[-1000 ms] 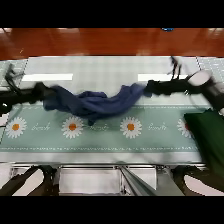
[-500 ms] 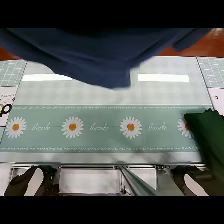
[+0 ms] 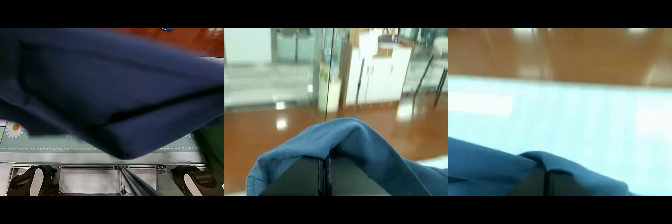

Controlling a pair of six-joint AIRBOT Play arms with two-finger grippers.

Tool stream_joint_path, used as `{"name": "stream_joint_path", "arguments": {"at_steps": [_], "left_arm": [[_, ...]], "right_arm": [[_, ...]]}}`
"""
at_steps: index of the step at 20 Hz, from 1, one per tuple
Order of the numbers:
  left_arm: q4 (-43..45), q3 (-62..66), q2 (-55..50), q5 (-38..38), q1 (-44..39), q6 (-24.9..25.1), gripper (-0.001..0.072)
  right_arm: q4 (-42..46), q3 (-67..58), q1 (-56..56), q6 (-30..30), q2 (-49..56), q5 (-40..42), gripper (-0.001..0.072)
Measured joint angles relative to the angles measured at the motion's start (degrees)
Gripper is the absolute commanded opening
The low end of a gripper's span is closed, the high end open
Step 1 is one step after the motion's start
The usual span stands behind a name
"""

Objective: Fold the shirts.

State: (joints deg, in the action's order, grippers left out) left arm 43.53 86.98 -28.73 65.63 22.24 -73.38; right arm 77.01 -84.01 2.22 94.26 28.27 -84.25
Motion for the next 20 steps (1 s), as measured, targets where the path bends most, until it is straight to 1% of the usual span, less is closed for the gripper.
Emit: {"name": "stream_joint_path", "arguments": {"at_steps": [2, 4, 6, 8, 12, 15, 17, 18, 19, 20], "left_arm": [[1.9, -5.8, -0.5, 1.5, -1.3, -1.2, 0.0017], [2.6, -12.5, -2.6, 2.1, -2.2, -1.7, 0.0017], [2.6, -18.3, -7.0, 0.7, -2.9, -1.8, 0.0017], [1.4, -21.5, -13.9, -0.8, -4.1, -0.5, 0.0017], [-1.7, -21.2, -32.4, -4.7, -7.5, 2.2, 0.0017], [-2.7, -16.6, -46.4, -5.9, -10.2, 3.1, 0.0017], [-3.3, -13.1, -53.8, -6.5, -11.4, 3.3, 0.0017], [-3.3, -11.5, -56.8, -6.6, -11.9, 3.4, 0.0057], [-3.5, -10.3, -59.1, -6.6, -12.2, 3.6, 0.0304], [-3.7, -9.2, -61.1, -6.8, -12.3, 3.5, 0.0503]], "right_arm": [[-2.3, 10.4, 0.0, 1.2, -2.2, 0.7, 0.0023], [-5.3, 20.5, 0.0, 1.4, -2.3, 3.9, 0.0023], [-8.6, 29.0, 0.0, 0.3, -0.1, 8.5, 0.0023], [-10.8, 34.2, 0.0, -1.7, 4.7, 13.9, 0.0023], [-13.5, 37.4, 0.0, -5.2, 20.3, 26.6, 0.0023], [-14.4, 34.1, 0.0, -6.5, 33.8, 33.5, 0.0024], [-14.8, 29.8, 0.0, -7.0, 42.3, 35.7, 0.0024], [-14.8, 27.5, 0.0, -7.1, 46.0, 36.2, 0.0023], [-15.0, 25.0, 0.0, -7.3, 49.5, 36.8, 0.0048], [-15.0, 22.5, -0.1, -7.3, 52.4, 37.1, 0.0240]]}}
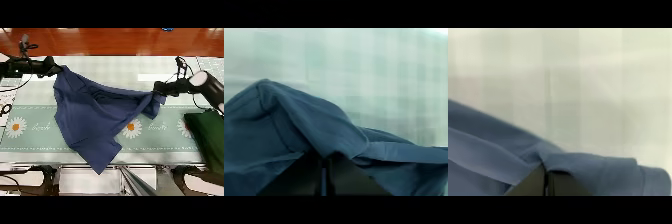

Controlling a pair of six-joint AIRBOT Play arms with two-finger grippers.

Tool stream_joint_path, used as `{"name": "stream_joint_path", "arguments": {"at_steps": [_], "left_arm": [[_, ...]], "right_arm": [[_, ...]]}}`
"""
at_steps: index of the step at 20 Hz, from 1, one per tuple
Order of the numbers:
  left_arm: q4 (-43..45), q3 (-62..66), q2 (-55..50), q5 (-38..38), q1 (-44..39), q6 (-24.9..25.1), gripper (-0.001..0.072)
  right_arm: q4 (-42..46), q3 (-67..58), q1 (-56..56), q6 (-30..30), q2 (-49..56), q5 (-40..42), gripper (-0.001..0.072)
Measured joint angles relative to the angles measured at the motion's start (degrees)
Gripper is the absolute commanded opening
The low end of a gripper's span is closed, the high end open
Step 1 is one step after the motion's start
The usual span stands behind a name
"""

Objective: Fold the shirts.

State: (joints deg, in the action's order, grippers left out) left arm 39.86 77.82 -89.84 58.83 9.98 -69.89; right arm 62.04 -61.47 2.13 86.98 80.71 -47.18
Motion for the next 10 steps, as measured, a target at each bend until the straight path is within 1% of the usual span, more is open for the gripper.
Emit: {"name": "stream_joint_path", "arguments": {"at_steps": [1, 3, 4, 7, 10], "left_arm": [[0.0, 0.7, -1.3, 0.2, 0.0, -0.7, 0.0511], [0.6, 2.4, -2.9, 2.6, 1.1, -1.5, 0.0510], [1.7, 3.3, -3.3, 4.5, 2.3, -2.2, 0.0510], [4.4, 4.1, -2.4, 11.8, 7.6, -4.2, 0.0510], [5.8, -1.3, 3.0, 15.8, 13.7, -5.2, 0.0510]], "right_arm": [[-0.2, -2.2, -0.2, 0.0, 2.2, 0.3, 0.0404], [0.0, -6.7, -1.8, 0.3, 4.9, -0.1, 0.0413], [0.1, -9.2, -3.5, 0.8, 5.7, -1.8, 0.0413], [1.2, -15.0, -11.4, 1.9, 5.5, -9.6, 0.0413], [3.5, -14.2, -21.1, 2.4, 1.6, -17.0, 0.0413]]}}
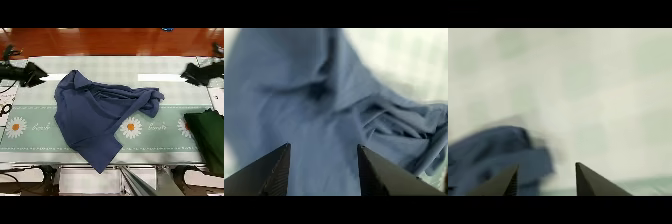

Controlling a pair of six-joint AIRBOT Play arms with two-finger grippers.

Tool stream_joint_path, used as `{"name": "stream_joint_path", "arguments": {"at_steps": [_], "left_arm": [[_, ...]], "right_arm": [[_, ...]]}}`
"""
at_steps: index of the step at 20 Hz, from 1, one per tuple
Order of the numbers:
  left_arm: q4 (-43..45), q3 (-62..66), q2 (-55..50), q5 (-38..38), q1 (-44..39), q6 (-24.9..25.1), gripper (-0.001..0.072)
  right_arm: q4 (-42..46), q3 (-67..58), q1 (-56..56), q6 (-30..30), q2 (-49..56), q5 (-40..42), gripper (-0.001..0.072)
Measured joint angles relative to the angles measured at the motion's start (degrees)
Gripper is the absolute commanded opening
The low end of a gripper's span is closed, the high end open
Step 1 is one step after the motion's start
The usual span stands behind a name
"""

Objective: Fold the shirts.

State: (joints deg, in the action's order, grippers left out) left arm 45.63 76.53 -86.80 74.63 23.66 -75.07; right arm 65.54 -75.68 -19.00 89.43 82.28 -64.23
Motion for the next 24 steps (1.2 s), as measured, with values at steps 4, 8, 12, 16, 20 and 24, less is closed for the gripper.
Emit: {"name": "stream_joint_path", "arguments": {"at_steps": [4, 8, 12, 16, 20, 24], "left_arm": [[0.7, -19.0, 11.2, 1.2, 5.4, -0.4, 0.0510], [1.7, -38.6, 20.9, 0.2, 7.1, -1.1, 0.0510], [7.8, -48.4, 24.3, 2.1, 6.6, -3.9, 0.0510], [10.1, -53.9, 25.3, 3.5, 3.5, -5.2, 0.0510], [9.9, -56.0, 25.4, 1.7, -2.4, -7.6, 0.0510], [6.3, -56.5, 25.5, -4.6, -10.1, -10.6, 0.0052]], "right_arm": [[-0.9, 15.6, -8.8, -2.9, -9.0, -0.5, 0.0406], [-8.2, 32.1, -11.6, -9.9, -17.7, 1.9, 0.0406], [-13.1, 38.7, -12.4, -13.6, -21.9, 3.1, 0.0405], [-15.6, 40.5, -12.6, -15.4, -23.1, 2.9, 0.0406], [-16.5, 41.0, -12.6, -16.2, -23.4, 2.6, 0.0406], [-16.9, 41.1, -12.6, -16.5, -23.5, 2.6, 0.0406]]}}
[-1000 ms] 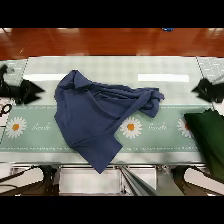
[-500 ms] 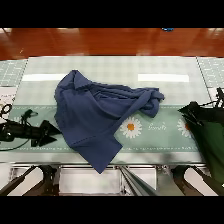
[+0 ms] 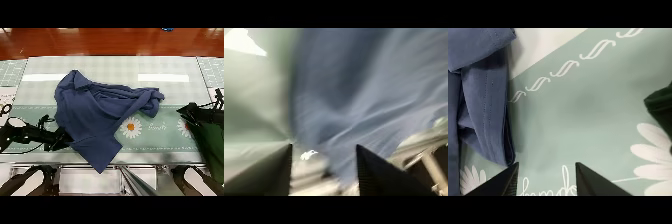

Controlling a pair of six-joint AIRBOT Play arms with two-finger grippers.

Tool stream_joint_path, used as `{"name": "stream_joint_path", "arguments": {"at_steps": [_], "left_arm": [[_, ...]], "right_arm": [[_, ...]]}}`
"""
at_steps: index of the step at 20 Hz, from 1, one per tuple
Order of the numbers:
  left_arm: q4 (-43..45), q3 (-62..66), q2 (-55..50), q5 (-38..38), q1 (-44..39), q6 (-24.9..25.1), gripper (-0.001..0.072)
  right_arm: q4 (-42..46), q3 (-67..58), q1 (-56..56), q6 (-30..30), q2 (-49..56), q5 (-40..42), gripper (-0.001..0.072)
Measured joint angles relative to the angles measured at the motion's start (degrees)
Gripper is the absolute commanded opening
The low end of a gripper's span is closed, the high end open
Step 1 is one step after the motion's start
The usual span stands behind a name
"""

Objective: Fold the shirts.

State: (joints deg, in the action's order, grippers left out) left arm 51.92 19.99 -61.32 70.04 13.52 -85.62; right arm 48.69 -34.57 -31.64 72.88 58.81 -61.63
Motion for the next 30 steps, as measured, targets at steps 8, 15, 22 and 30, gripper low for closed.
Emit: {"name": "stream_joint_path", "arguments": {"at_steps": [8, 15, 22, 30], "left_arm": [[-6.1, 2.2, 0.0, -12.8, -5.6, 5.4, 0.0017], [-7.6, 6.6, 0.0, -12.2, -5.1, 7.3, 0.0017], [-7.8, 7.2, 0.0, -11.2, -5.0, 7.6, 0.0017], [-7.8, 7.2, 0.0, -10.9, -5.0, 7.6, 0.0017]], "right_arm": [[-1.6, -0.1, 0.0, 0.4, 2.3, 2.4, 0.0406], [-11.0, -5.8, 1.7, -4.6, 17.3, 3.9, 0.0406], [-14.1, -18.7, 10.7, -3.4, 31.5, 4.9, 0.0408], [-14.9, -25.7, 13.9, -0.2, 37.6, 6.3, 0.0200]]}}
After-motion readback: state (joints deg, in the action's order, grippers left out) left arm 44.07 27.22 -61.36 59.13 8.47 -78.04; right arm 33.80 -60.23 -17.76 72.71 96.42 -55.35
